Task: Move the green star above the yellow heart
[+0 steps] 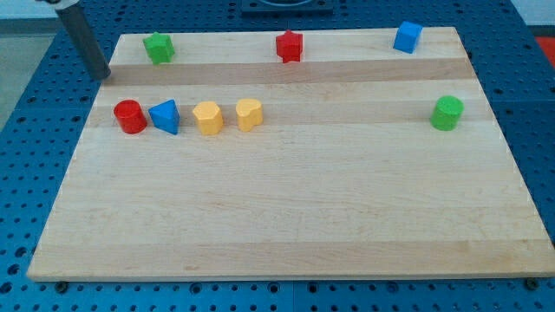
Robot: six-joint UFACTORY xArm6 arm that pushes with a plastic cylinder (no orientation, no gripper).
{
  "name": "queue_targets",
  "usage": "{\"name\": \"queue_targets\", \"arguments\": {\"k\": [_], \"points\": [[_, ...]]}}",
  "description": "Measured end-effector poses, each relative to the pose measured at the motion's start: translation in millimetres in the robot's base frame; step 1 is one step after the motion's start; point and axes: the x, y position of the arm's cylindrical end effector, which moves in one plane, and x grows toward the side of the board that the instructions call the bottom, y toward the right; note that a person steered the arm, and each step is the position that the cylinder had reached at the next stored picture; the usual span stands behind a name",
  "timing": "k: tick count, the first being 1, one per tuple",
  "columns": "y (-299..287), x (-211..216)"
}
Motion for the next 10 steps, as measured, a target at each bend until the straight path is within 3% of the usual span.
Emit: {"name": "queue_targets", "arguments": {"k": [2,3,7,10], "points": [[27.2,-81.3],[54.7,-82.3],[78.6,-23.0],[141.3,-1.8]]}}
